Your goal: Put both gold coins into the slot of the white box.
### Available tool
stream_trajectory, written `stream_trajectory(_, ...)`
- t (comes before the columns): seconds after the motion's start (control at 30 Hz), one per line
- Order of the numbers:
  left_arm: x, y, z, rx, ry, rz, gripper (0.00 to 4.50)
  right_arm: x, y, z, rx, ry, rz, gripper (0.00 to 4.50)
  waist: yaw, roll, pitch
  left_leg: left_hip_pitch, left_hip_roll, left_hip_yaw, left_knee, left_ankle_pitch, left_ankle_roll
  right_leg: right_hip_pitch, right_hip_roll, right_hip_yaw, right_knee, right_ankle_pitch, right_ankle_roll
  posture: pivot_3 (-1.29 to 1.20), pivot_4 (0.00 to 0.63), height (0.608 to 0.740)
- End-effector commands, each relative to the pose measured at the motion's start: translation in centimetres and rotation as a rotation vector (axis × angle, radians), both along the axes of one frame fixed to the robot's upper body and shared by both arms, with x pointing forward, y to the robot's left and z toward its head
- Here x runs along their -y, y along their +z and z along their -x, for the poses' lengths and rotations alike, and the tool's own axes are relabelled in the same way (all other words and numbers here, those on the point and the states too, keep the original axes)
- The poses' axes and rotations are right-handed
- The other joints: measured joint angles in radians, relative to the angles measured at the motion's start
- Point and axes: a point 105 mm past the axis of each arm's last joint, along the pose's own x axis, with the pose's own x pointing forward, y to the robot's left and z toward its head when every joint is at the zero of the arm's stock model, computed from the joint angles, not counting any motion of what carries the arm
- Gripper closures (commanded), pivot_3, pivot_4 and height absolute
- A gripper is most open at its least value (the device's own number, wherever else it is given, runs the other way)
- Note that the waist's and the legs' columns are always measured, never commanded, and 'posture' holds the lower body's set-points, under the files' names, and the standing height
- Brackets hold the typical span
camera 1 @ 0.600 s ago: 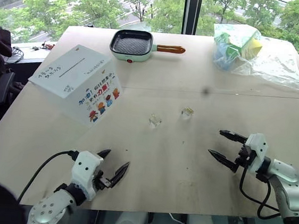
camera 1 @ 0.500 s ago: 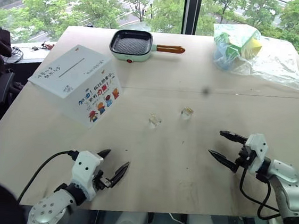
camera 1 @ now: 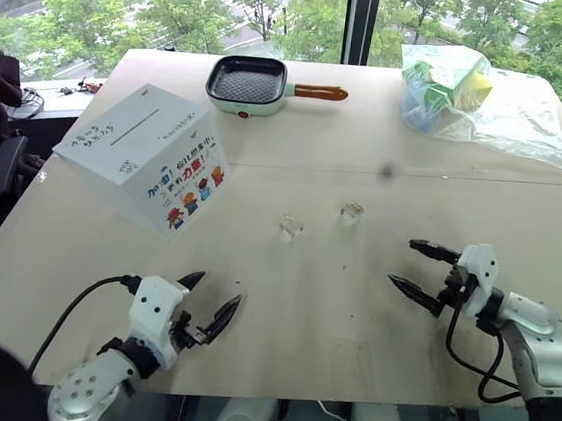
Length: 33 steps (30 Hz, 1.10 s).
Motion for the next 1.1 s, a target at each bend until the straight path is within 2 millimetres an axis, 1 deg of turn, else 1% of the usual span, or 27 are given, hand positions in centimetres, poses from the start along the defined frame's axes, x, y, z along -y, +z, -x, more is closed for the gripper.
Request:
stream_trajectory(0.03,0.3,2.0,-0.1,0.068,-0.053,-0.016,0.37,-1.0,1.4,-1.0,0.048,0.006,-0.022,0.07,-0.002,0.000,0.000,0.000,0.000,0.000,0.000,0.000,0.000,0.000,0.000,0.000,0.000,0.000,0.000,0.00,0.150,0.736)
stream_trajectory(0.13,0.1,3.8,-0.9,0.107,-0.094,0.014,0.37,-2.5,2.2,-2.3,0.081,0.008,-0.020,0.07,-0.002,0.001,0.000,0.000,0.000,0.000,0.000,0.001,-0.001,0.000,0.000,0.000,0.001,0.000,0.000,0.00,0.150,0.736)
stream_trajectory(0.23,0.7,5.5,-1.4,0.129,-0.177,0.032,0.37,-4.2,2.9,-3.5,0.101,0.014,-0.030,0.07,0.000,0.001,0.000,0.000,0.000,-0.001,0.000,0.001,-0.002,0.000,0.001,-0.001,0.001,0.000,0.000,0.00,0.150,0.736)
stream_trajectory(0.37,2.0,6.9,-1.9,0.141,-0.298,0.015,0.37,-6.6,4.0,-5.6,0.107,-0.001,-0.060,0.07,-0.004,0.001,0.000,0.000,0.000,0.001,0.000,0.002,-0.004,-0.001,0.001,0.001,0.001,0.000,-0.001,0.00,0.150,0.736)
stream_trajectory(0.5,2.8,7.9,-2.1,0.146,-0.351,0.042,0.37,-7.7,4.0,-6.8,0.086,-0.021,-0.062,0.07,-0.004,0.001,0.000,0.000,0.000,0.000,0.000,0.002,-0.005,-0.002,0.001,0.000,0.001,0.001,-0.001,0.00,0.150,0.736)
stream_trajectory(0.53,2.9,8.0,-2.1,0.144,-0.361,0.048,0.37,-7.9,4.0,-7.0,0.082,-0.018,-0.058,0.31,-0.004,0.001,0.000,0.000,0.000,0.000,-0.001,0.002,-0.005,-0.002,0.001,0.000,0.001,0.001,-0.001,0.00,0.150,0.736)
stream_trajectory(0.6,2.9,8.1,-2.1,0.143,-0.369,0.050,0.37,-8.3,3.5,-7.2,0.058,-0.021,-0.039,0.91,-0.004,0.001,0.000,0.000,0.000,0.000,-0.001,0.001,-0.005,-0.002,0.001,0.000,0.001,0.001,-0.001,0.00,0.150,0.736)
stream_trajectory(0.67,2.8,8.1,-2.1,0.139,-0.369,0.048,0.37,-8.4,3.1,-7.5,0.048,-0.029,-0.018,1.93,-0.006,0.001,0.000,0.000,0.000,0.000,-0.001,0.001,-0.006,-0.002,0.001,0.000,0.001,0.001,-0.001,0.00,0.150,0.736)
stream_trajectory(0.73,2.7,8.0,-2.1,0.134,-0.368,0.044,0.37,-8.5,3.2,-7.8,0.057,-0.053,-0.022,2.77,-0.009,0.001,0.000,0.000,0.000,0.000,-0.002,0.001,-0.006,-0.002,0.001,0.001,0.001,0.001,-0.001,0.00,0.150,0.736)
stream_trajectory(0.8,2.6,7.8,-2.1,0.128,-0.366,0.034,0.37,-8.5,3.2,-8.0,0.063,-0.065,-0.023,3.83,-0.012,0.001,0.000,0.000,0.000,0.000,-0.002,0.001,-0.006,-0.002,0.001,0.001,0.001,0.001,-0.001,0.00,0.150,0.736)
stream_trajectory(0.83,2.5,7.7,-2.1,0.127,-0.364,0.033,0.37,-8.5,3.2,-8.1,0.069,-0.070,-0.020,3.96,-0.014,0.001,0.000,0.000,0.000,0.000,-0.002,0.001,-0.006,-0.002,0.001,0.001,0.001,0.001,-0.001,0.00,0.150,0.736)
stream_trajectory(0.87,2.5,7.6,-2.1,0.126,-0.361,0.031,0.37,-8.4,3.4,-8.2,0.072,-0.080,-0.026,4.44,-0.017,0.001,0.000,0.000,0.000,0.000,-0.002,0.001,-0.006,-0.002,0.001,0.001,0.001,0.001,-0.001,0.00,0.150,0.736)
stream_trajectory(1.0,2.4,7.6,-2.3,0.133,-0.344,0.044,0.37,-8.3,3.8,-8.2,0.078,-0.085,-0.042,4.44,-0.025,0.001,0.000,0.000,0.000,0.000,-0.002,0.001,-0.006,-0.002,0.001,0.001,0.001,0.001,-0.001,0.00,0.150,0.736)
stream_trajectory(1.1,2.3,7.9,-2.8,0.124,-0.294,0.119,0.37,-8.4,4.0,-8.0,0.076,-0.069,-0.046,4.44,-0.027,0.001,0.000,0.000,0.000,0.000,-0.002,0.001,-0.006,-0.002,0.001,0.001,0.001,0.001,-0.001,0.00,0.150,0.736)
